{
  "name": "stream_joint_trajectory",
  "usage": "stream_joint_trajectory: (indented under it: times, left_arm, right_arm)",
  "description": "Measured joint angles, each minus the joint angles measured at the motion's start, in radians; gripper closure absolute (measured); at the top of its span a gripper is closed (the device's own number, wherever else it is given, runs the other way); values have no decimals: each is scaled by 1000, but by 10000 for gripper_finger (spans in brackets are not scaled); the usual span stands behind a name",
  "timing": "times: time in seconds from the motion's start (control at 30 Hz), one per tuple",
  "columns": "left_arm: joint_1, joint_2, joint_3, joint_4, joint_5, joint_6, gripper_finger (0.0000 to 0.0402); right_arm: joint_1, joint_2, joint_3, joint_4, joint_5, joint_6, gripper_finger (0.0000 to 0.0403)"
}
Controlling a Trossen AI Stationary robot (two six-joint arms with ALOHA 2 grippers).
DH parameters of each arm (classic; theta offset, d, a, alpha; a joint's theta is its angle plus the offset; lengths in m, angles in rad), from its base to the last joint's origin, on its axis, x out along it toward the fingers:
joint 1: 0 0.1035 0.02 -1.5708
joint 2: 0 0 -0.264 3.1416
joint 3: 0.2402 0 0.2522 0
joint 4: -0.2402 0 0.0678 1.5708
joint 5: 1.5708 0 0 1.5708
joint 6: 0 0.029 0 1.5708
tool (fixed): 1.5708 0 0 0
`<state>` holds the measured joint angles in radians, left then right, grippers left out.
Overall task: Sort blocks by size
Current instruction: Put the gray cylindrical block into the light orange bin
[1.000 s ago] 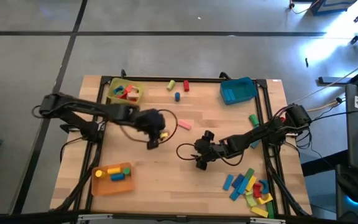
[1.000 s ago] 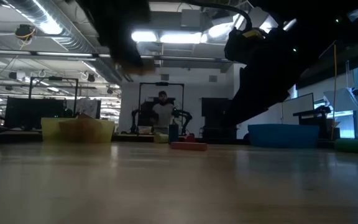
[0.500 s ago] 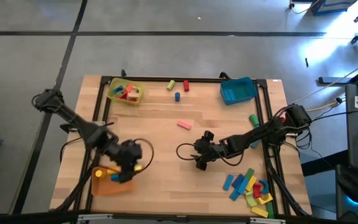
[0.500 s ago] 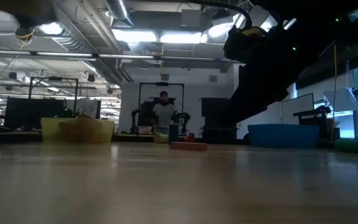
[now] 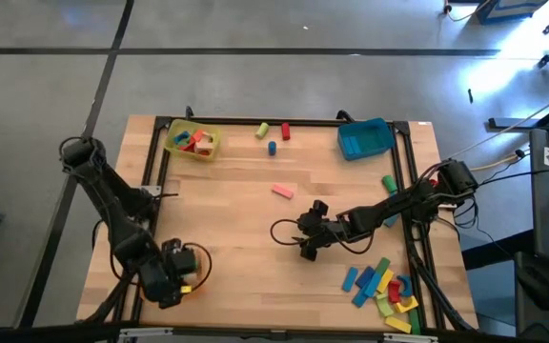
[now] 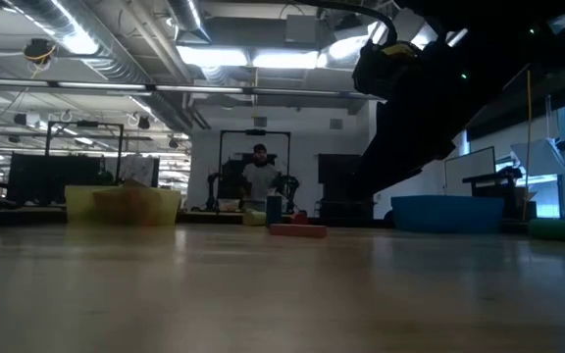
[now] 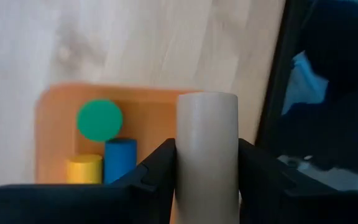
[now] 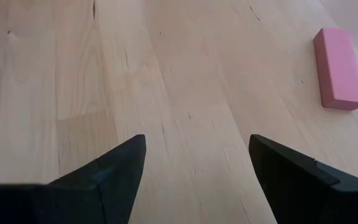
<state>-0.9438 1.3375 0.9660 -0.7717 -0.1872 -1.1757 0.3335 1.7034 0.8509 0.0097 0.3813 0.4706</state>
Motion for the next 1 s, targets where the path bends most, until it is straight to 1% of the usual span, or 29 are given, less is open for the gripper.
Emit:
stream_joint_trajectory:
  times: [0.13,0.37,0.83,0.9,1.0]
  left_arm:
    - [-24,54,-22,11,1,31,276]
    - [-25,112,-25,26,0,69,276]
    - [-24,137,-25,32,10,72,275]
    - [-24,137,-25,31,11,52,264]
    - [-17,137,-25,21,16,28,230]
  right_arm:
    - [0,0,0,0,0,0,114]
    - [0,0,0,-4,2,0,114]
    - [0,0,0,-6,3,0,114]
    - [0,0,0,-5,3,0,114]
    - [0,0,0,-5,3,0,114]
